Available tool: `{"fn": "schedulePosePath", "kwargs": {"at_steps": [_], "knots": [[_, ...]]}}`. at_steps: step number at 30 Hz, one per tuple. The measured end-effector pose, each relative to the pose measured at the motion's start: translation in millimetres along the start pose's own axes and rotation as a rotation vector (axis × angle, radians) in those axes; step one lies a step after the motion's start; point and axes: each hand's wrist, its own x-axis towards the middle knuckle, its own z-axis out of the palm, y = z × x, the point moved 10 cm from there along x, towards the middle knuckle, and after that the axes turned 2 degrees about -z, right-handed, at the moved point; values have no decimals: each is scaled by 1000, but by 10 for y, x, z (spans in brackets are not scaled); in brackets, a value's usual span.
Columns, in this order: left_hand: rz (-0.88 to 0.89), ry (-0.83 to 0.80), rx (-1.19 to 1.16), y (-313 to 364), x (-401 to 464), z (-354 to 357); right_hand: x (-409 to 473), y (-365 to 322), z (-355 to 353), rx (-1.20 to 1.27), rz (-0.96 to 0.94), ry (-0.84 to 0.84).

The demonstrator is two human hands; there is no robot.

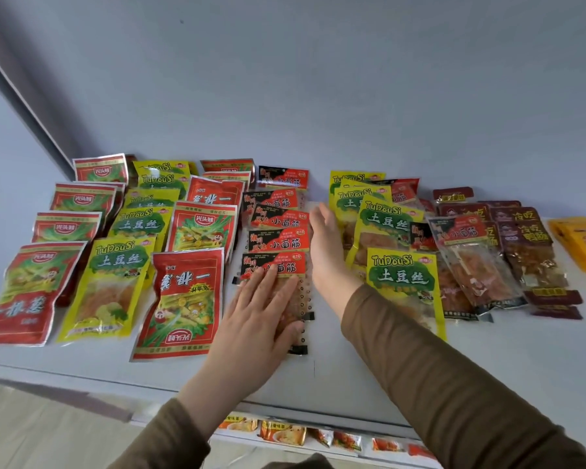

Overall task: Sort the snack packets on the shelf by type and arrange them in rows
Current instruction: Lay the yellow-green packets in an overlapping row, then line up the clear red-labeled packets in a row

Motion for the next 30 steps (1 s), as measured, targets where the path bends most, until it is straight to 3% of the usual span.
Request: {"fn": "schedulePosePath", "kwargs": {"at_steps": [10, 14, 21, 30], "knots": [[23, 34, 18, 1, 0, -22, -26, 41, 74, 19, -4, 12], [22, 83, 15, 45, 69, -88, 197, -182, 125, -109, -46, -11], [-19, 25, 59, -53, 133, 77, 271, -230, 460, -304, -64, -155], [8, 78, 26, -10, 149, -117, 63, -529, 230, -237, -158, -56]]}}
